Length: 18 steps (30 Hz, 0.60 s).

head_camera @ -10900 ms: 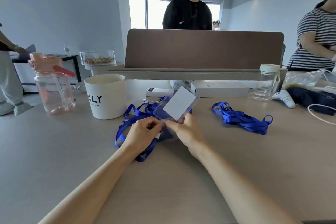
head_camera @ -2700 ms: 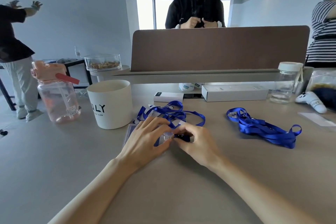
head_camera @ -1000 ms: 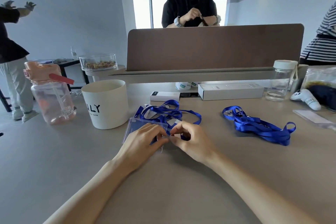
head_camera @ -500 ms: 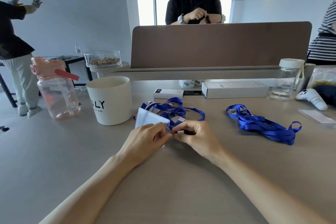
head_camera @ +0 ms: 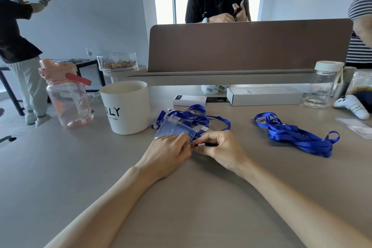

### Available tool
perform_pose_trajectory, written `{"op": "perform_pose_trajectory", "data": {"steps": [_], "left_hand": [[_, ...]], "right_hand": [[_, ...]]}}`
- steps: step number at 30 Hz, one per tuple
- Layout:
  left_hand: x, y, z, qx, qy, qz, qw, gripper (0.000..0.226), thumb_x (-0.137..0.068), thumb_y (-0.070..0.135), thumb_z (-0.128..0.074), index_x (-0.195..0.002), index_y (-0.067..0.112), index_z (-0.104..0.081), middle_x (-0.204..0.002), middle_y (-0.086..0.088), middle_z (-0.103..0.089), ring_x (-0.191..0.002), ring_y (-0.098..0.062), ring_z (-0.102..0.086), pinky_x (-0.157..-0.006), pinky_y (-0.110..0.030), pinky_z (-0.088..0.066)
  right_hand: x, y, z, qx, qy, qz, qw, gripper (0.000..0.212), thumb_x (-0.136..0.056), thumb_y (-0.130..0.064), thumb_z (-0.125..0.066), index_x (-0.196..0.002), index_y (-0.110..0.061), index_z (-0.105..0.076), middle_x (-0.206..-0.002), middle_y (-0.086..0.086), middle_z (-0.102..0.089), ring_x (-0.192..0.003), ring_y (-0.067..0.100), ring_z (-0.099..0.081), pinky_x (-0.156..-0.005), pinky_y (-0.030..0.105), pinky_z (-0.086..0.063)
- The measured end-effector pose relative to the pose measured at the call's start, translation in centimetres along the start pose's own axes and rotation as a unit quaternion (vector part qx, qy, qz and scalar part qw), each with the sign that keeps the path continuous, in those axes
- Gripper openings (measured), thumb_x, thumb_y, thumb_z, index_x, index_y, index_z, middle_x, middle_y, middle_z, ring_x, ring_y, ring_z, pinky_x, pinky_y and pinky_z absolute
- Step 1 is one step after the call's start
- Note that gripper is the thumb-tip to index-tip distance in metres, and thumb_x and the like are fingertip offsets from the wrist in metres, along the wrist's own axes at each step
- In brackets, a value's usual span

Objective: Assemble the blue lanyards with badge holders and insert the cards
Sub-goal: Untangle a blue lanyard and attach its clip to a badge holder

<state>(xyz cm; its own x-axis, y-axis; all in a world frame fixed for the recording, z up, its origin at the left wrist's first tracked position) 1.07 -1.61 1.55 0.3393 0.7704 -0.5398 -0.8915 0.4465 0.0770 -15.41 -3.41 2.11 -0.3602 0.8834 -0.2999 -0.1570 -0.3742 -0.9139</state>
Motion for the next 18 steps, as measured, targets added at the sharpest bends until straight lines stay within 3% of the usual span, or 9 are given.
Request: {"op": "perform_pose_trajectory", "data": {"steps": [2, 9, 13, 18], "left_hand": [[-0.06, -0.02, 0.01, -0.014, 0.015, -0.017, 1.000, 0.027, -0.088, 0.036, -0.029, -0.080, 0.017, -0.047, -0.065, 0.004, -0.057, -0.057, -0.018, -0.045, -0.056, -0.026, -0.027], [-0.24, -0.29, -0.31, -0.030, 0.044, -0.028, 0.998, 0.016, -0.093, 0.026, -0.037, -0.080, 0.018, -0.041, -0.063, 0.010, -0.045, -0.056, -0.013, -0.034, -0.057, -0.028, -0.038], [-0.33, -0.05, -0.07, -0.037, 0.067, -0.036, 0.996, 0.015, -0.091, 0.023, -0.038, -0.079, 0.016, -0.044, -0.064, 0.009, -0.046, -0.058, -0.011, -0.026, -0.057, -0.025, -0.034], [-0.40, -0.05, -0.15, -0.022, 0.066, -0.028, 0.997, 0.013, -0.091, 0.019, -0.040, -0.079, 0.016, -0.042, -0.065, 0.008, -0.049, -0.056, -0.015, -0.034, -0.062, -0.026, -0.035]], "right_hand": [[-0.03, 0.03, -0.07, -0.011, -0.002, -0.002, 1.000, 0.015, -0.077, 0.000, -0.077, -0.085, -0.013, -0.078, -0.084, 0.002, -0.077, -0.081, 0.011, -0.072, -0.073, 0.014, -0.052], [-0.25, 0.03, -0.03, -0.002, 0.014, 0.001, 1.000, 0.014, -0.079, 0.001, -0.076, -0.089, -0.009, -0.078, -0.086, 0.000, -0.077, -0.086, 0.009, -0.072, -0.078, 0.013, -0.051], [-0.19, -0.04, 0.14, -0.001, 0.021, 0.008, 1.000, 0.011, -0.081, 0.000, -0.075, -0.089, -0.007, -0.077, -0.087, 0.001, -0.077, -0.088, 0.010, -0.072, -0.082, 0.015, -0.052], [-0.01, -0.43, 0.10, -0.013, 0.026, 0.019, 0.999, 0.009, -0.083, 0.000, -0.073, -0.087, -0.007, -0.077, -0.087, 0.002, -0.077, -0.089, 0.011, -0.072, -0.084, 0.018, -0.053]]}}
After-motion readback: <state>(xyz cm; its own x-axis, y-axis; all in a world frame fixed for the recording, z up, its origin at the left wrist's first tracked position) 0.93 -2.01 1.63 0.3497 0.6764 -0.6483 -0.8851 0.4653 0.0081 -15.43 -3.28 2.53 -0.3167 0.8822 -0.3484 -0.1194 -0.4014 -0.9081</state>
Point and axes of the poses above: each hand's wrist, its own x-axis away from the middle knuckle, its own z-axis out of the back of the hand, y = z × x, the point moved 3 cm from there along -x, towards the middle knuckle
